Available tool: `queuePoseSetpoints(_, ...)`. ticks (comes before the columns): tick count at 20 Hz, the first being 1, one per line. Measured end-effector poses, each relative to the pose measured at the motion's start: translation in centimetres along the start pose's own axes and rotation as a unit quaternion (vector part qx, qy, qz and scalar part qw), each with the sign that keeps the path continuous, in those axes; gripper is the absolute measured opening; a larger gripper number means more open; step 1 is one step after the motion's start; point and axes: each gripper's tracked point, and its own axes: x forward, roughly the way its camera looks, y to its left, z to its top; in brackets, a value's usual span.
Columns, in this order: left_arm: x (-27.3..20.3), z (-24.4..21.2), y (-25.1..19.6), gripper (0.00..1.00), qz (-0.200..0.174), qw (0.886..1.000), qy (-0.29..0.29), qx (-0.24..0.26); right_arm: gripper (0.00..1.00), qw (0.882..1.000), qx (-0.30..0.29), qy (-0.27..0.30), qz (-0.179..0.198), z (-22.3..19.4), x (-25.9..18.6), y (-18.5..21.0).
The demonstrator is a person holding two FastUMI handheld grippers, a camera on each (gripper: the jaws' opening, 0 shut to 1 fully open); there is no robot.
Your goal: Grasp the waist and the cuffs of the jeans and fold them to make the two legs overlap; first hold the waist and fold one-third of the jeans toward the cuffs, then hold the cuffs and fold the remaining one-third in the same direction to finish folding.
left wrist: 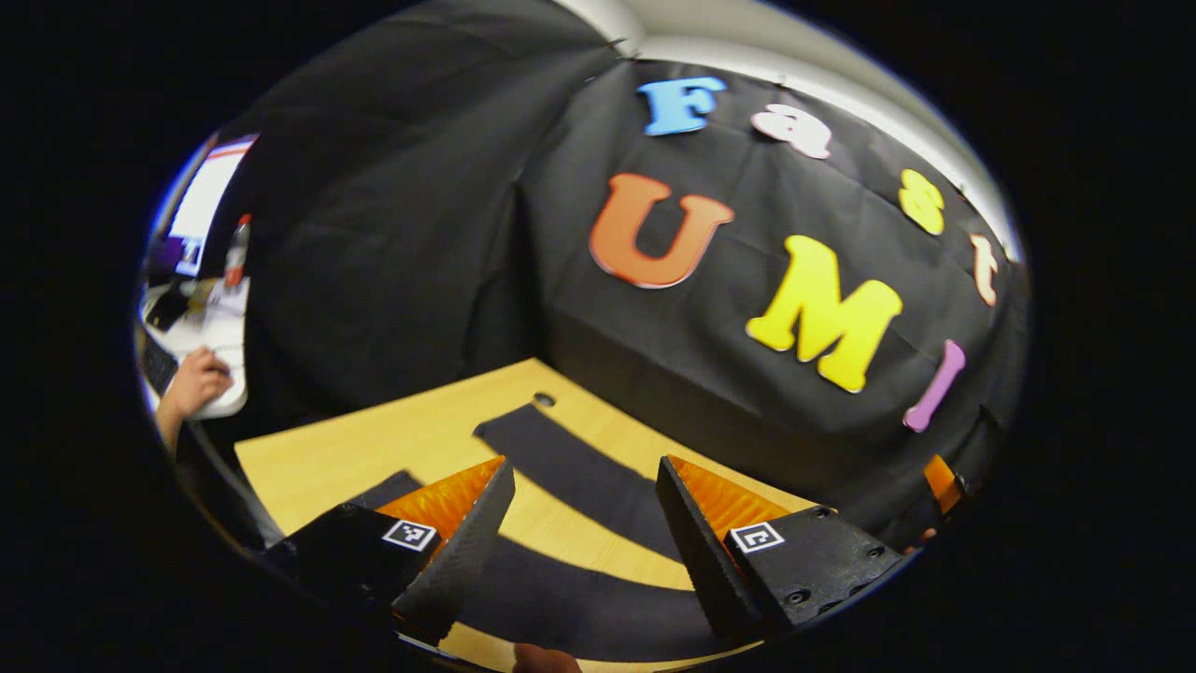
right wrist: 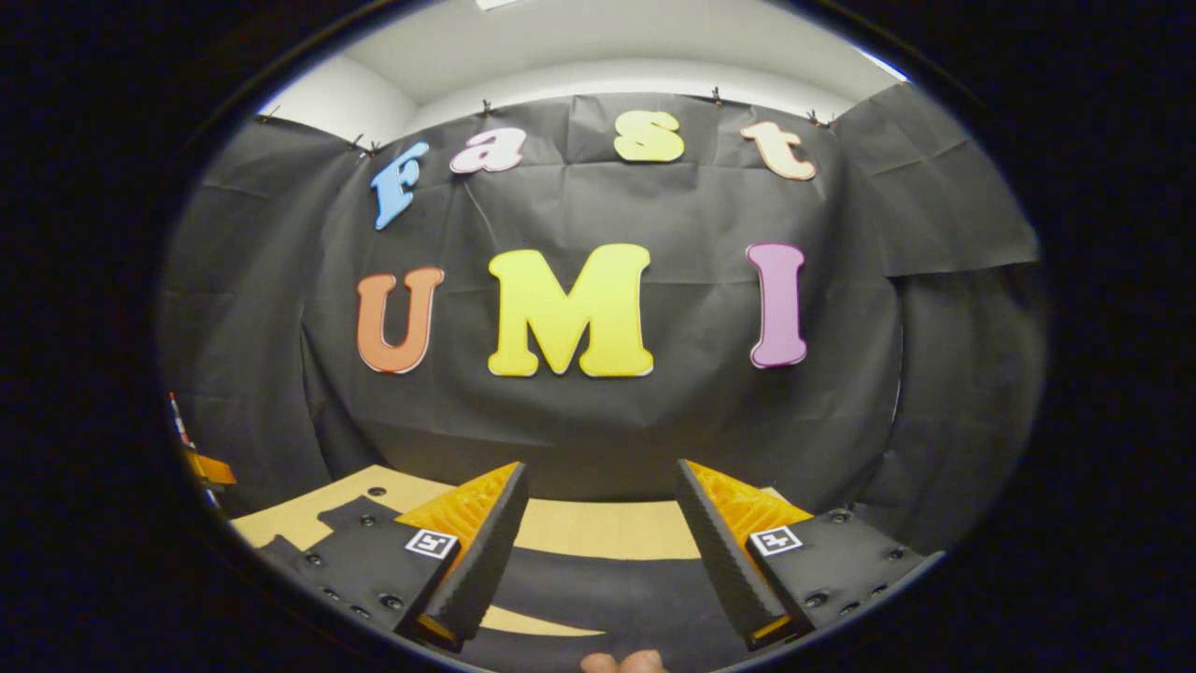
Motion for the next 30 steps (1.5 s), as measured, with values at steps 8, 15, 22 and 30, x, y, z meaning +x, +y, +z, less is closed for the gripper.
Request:
queuePoseSetpoints(8,1.7,-8.1,11.5,0.99,0.134,0.945,0.154,-0.255,0.94,0.997,-0.003,0.055,-0.055,-3.3,1.2,-5.0)
queuePoseSetpoints(15,2.9,-10.6,16.9,0.99,0.21,0.904,0.185,-0.324,0.93,0.991,-0.029,0.084,-0.103,-4.9,1.0,-9.0)
queuePoseSetpoints(22,4.7,-11.4,17.8,0.99,0.232,0.904,0.2,-0.299,0.97,0.983,-0.04,0.112,-0.139,-6.7,0.3,-12.3)
queuePoseSetpoints(30,6.0,-11.6,17.4,0.87,0.231,0.896,0.226,-0.303,0.96,0.976,-0.005,0.148,-0.159,-9.8,-0.8,-14.7)
